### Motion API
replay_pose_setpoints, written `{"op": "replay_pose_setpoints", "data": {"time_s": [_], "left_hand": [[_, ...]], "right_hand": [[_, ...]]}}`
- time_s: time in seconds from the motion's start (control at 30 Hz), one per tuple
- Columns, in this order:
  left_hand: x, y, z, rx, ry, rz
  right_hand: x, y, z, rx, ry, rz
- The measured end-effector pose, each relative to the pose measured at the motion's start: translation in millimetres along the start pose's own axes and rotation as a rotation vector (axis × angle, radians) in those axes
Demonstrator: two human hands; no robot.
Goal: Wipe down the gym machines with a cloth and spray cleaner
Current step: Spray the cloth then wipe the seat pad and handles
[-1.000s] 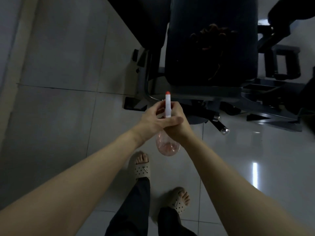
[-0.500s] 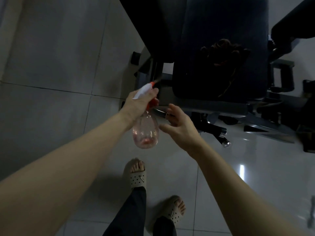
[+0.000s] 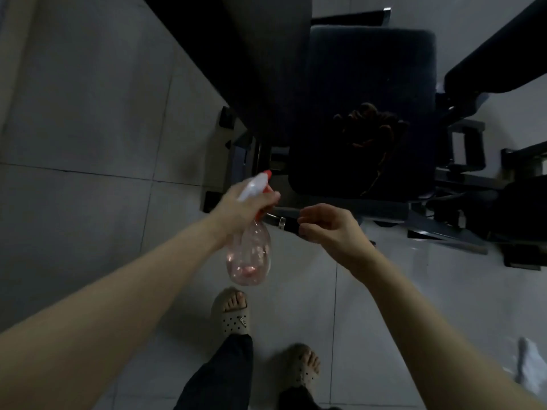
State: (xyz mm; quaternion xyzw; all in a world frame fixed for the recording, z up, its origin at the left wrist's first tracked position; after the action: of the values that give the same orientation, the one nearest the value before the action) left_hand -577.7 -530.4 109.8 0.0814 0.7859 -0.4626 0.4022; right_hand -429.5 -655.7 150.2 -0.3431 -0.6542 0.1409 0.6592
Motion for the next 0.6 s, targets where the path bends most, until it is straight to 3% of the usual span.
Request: {"op": "replay_pose_setpoints", "data": {"time_s": [0.1,0.2,0.33,0.47,0.6], "left_hand": [[-50,-32,24,-0.011,0.178,0.125],[-110,-51,47,-0.011,0.027,0.104],[-201,-44,65,-0.069,-0.056,0.12],[-278,0,74,-0.221,-0.093,0.015],[-328,52,74,-0.338,-0.081,-0.03]], "right_hand": [[31,-19,-8,0.184,-0.022,0.016],[59,-34,-29,0.31,-0.043,-0.001],[112,-32,-76,0.269,-0.025,-0.192],[180,10,-130,0.238,0.038,-0.444],[215,78,-181,0.203,-0.117,-0.482]]}}
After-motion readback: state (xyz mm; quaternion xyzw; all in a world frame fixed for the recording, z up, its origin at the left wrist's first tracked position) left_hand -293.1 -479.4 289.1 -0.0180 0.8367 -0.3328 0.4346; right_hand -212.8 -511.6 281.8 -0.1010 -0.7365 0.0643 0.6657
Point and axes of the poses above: each hand's wrist, its own y-axis towards the middle knuckle, its own z-axis out of the palm, x = y × z, the point moved 7 cm from there along y, towards the middle knuckle, and after that the axes turned 15 degrees about y, right-handed, at the moved point
